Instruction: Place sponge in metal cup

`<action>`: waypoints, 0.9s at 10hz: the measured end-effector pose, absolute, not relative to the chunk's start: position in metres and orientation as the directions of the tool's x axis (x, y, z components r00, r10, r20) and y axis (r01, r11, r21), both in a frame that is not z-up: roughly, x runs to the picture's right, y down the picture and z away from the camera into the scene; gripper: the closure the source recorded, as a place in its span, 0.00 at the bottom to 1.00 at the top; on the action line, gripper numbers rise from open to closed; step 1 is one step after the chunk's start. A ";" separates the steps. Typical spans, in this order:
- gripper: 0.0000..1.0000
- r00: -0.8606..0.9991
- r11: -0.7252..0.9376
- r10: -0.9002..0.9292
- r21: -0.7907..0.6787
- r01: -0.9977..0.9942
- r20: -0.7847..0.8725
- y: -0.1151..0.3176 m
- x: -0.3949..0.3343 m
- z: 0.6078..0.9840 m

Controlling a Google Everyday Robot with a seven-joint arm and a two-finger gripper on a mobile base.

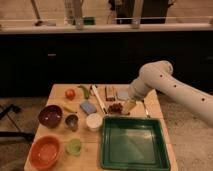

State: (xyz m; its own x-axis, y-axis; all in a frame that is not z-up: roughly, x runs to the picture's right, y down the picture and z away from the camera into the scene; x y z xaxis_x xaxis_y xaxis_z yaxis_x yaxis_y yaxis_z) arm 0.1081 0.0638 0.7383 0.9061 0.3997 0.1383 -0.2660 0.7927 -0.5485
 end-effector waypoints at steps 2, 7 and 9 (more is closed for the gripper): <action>0.20 0.897 0.797 0.420 -0.529 -0.293 0.136 0.058 0.072 0.746; 0.20 0.870 0.796 0.477 -0.483 -0.365 0.129 0.044 -0.001 0.765; 0.20 0.856 0.786 0.504 -0.472 -0.399 0.116 0.045 -0.021 0.772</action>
